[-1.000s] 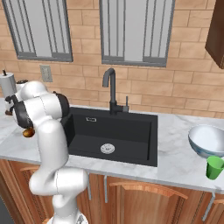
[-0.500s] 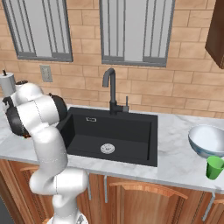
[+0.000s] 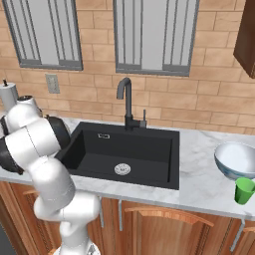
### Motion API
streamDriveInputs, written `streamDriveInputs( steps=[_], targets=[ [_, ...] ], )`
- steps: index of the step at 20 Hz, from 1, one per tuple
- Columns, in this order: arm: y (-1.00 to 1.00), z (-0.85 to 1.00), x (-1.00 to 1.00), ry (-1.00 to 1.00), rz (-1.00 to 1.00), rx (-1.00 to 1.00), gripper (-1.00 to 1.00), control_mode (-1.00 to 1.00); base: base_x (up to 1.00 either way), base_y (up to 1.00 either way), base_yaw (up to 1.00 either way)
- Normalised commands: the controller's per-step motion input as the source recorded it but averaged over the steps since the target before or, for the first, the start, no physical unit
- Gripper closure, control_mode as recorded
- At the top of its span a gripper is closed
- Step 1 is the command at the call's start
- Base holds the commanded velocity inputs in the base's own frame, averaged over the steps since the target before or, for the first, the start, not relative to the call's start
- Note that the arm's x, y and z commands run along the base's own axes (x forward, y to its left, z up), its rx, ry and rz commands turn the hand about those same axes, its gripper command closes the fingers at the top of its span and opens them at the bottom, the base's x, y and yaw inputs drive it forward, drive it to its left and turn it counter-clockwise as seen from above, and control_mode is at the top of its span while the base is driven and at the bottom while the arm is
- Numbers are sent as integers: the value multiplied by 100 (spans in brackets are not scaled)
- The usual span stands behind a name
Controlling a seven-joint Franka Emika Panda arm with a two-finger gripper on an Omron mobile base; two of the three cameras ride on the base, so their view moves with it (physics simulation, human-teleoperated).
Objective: Remove the mango and tangerine from the sink. Then move the bowl and cup from the counter to the sink for washing.
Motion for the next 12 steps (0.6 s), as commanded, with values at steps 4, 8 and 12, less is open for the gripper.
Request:
streamDriveInputs(
  steps=[4,8,12],
  targets=[
    [-28,0,-25,-5,0,0,-100,-100,0,0,0],
    [-24,-5,-23,-11,0,0,-100,-100,0,0,0],
    [-32,0,-29,-21,0,0,-100,-100,0,0,0]
  ],
)
